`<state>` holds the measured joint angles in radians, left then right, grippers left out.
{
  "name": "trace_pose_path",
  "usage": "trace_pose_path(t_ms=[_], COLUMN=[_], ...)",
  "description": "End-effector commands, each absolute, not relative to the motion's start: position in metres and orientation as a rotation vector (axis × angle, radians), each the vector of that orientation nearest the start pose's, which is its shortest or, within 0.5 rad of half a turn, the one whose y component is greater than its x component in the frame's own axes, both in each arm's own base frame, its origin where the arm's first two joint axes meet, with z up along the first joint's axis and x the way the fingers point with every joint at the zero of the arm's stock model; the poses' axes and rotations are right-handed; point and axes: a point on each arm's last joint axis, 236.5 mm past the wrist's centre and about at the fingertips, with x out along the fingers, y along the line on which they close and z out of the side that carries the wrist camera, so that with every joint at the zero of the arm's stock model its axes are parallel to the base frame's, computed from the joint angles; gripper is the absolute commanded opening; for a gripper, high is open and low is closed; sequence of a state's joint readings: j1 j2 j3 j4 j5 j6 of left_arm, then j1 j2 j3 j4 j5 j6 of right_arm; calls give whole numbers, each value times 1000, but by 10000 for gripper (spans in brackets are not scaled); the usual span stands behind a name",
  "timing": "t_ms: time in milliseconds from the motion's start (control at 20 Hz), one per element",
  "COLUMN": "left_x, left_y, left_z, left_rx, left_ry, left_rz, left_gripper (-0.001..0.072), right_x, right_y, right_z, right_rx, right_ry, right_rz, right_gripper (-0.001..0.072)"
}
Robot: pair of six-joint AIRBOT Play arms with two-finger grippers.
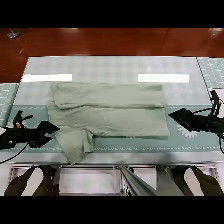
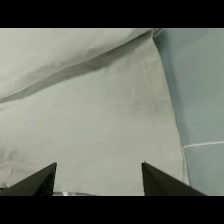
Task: Fold the shirts.
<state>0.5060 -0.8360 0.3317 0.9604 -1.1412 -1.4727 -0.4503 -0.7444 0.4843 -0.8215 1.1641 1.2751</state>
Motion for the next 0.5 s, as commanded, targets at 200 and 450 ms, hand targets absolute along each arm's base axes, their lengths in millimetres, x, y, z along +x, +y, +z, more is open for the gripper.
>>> trace_pose_path(t_ms=[200,450], left_x=[193,185], left_y=[-63,-76], left_z=[-97,-97], left_rx=[-871,-823], left_ry=[1454,1492], left_rz=[-68,-135], left_gripper=[701,32], right_x=[268,238], right_y=[26,-49], right_z=[-6,-18], right_rx=[747,648], right_ry=[1061,1172], right_rz=[96,-210], right_gripper=[624,624])
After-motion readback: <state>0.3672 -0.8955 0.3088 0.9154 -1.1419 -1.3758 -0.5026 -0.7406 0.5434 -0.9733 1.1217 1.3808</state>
